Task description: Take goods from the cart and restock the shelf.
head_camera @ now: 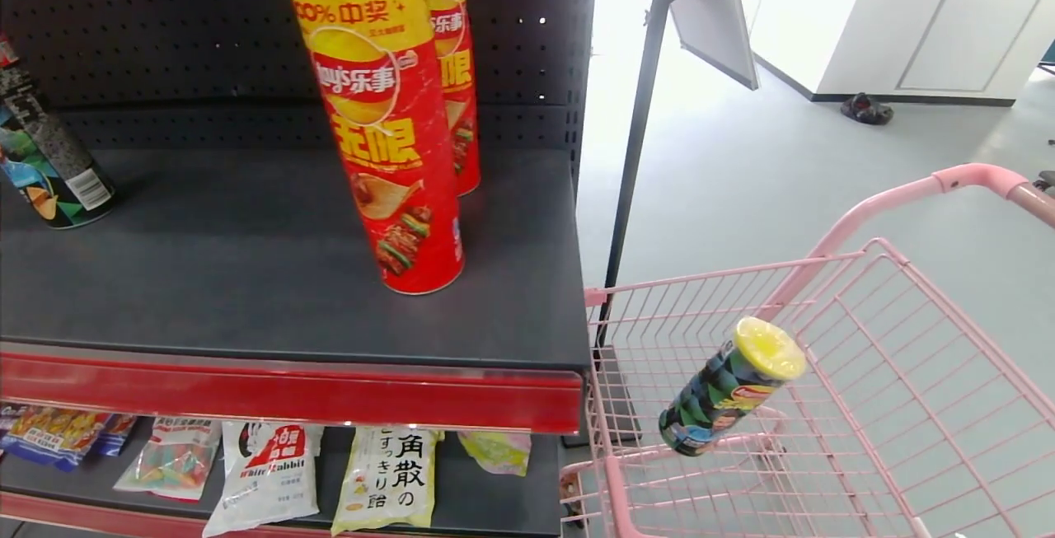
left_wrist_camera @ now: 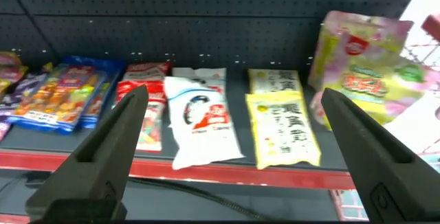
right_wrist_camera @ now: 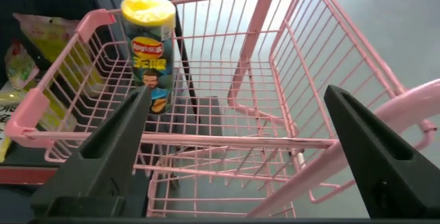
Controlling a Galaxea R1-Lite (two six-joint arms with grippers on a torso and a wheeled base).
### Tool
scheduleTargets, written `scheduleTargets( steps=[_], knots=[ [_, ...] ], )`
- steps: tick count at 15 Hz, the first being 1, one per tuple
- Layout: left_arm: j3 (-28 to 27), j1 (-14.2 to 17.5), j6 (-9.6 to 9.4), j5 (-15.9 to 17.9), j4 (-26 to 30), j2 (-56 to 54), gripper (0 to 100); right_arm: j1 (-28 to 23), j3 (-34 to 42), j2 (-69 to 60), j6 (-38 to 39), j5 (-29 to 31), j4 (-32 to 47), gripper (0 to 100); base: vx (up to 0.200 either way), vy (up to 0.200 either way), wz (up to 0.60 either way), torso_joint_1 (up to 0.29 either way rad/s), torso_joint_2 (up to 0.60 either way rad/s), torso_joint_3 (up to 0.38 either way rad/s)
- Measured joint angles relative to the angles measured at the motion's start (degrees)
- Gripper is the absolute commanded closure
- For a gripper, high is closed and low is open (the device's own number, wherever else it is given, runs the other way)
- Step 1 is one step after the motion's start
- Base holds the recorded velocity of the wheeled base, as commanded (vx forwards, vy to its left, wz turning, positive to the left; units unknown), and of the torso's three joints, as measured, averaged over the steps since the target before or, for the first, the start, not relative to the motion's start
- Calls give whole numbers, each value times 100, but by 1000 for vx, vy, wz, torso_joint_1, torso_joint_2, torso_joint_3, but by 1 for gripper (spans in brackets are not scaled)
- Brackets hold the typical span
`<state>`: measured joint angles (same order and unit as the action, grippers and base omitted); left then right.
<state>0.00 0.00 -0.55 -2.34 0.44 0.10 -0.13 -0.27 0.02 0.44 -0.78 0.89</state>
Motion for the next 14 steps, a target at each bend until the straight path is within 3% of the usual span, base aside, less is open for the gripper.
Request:
scheduleTargets(
  steps=[14],
  knots=[
    [-5,0,11,0,-9,0,0,9,0,0,7,2,-2,0,0,0,0,-41,120,78]
  ],
)
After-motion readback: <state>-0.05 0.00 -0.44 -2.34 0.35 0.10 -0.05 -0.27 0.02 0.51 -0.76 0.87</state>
